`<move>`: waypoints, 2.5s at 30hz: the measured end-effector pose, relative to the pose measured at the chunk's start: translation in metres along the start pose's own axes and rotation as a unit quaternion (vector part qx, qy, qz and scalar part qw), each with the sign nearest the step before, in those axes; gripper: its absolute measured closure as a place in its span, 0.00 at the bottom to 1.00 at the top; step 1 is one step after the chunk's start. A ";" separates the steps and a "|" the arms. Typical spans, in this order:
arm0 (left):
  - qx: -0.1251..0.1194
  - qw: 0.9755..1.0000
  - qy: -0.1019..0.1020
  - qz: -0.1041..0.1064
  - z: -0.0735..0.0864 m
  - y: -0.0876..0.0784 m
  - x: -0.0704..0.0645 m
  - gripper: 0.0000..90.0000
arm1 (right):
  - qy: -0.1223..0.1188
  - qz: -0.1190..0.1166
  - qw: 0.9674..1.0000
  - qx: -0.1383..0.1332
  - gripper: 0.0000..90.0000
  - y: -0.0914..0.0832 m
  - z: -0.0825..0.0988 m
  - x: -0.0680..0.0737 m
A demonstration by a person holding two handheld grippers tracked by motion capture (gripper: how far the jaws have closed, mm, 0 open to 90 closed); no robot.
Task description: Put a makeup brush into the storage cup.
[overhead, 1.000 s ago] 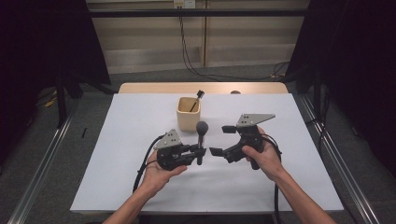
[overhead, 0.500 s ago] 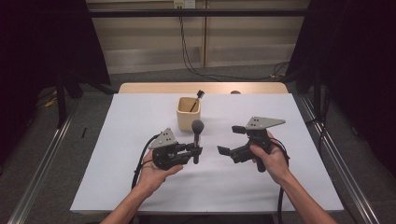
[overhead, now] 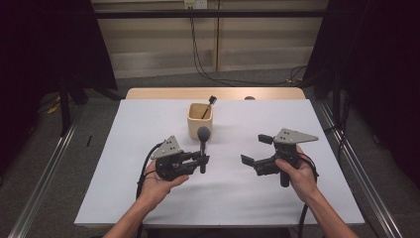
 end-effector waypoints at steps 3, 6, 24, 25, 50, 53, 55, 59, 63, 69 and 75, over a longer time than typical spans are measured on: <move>0.004 1.000 0.001 -0.005 0.000 -0.003 0.002 0.83 | 0.002 0.010 1.000 -0.008 0.01 -0.004 0.004 -0.003; 0.000 1.000 0.001 -0.007 0.000 -0.008 0.003 0.83 | 0.006 0.021 1.000 -0.014 0.01 -0.007 0.008 -0.006; -0.010 1.000 0.001 -0.020 -0.007 -0.021 0.012 0.83 | 0.024 0.069 0.997 -0.035 0.01 -0.035 0.033 -0.023; -0.011 1.000 0.002 -0.023 -0.008 -0.022 0.012 0.83 | 0.028 0.071 0.996 -0.036 0.01 -0.037 0.034 -0.024; -0.032 0.998 -0.002 -0.055 -0.023 -0.040 0.032 0.83 | 0.029 0.131 0.990 -0.048 0.00 -0.073 0.066 -0.032; -0.032 0.998 0.000 -0.058 -0.026 -0.042 0.035 0.83 | 0.028 0.138 0.989 -0.044 0.00 -0.076 0.071 -0.035; -0.030 0.998 0.007 -0.060 -0.030 -0.042 0.037 0.83 | 0.040 0.139 0.988 -0.050 0.00 -0.079 0.075 -0.035; -0.036 0.997 0.010 -0.067 -0.039 -0.043 0.042 0.83 | 0.028 0.146 0.988 -0.052 0.00 -0.082 0.079 -0.036; -0.034 0.997 0.009 -0.071 -0.040 -0.041 0.045 0.83 | 0.019 0.144 0.988 -0.060 0.00 -0.083 0.078 -0.035; -0.040 0.996 0.000 -0.082 -0.042 -0.037 0.057 0.83 | 0.022 0.140 0.988 -0.060 0.00 -0.081 0.079 -0.033; -0.043 0.995 -0.006 -0.092 -0.050 -0.035 0.067 0.83 | 0.021 0.140 0.988 -0.061 0.00 -0.082 0.080 -0.033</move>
Point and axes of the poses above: each handheld gripper's, and its own axes: y roughly forward along the jaws, z roughly out of its underside, x roughly to its left, the point moved 5 cm from there along y, roughly forward along the jaws, and after that the axes turned 4 degrees about z, right-handed, at the moved point
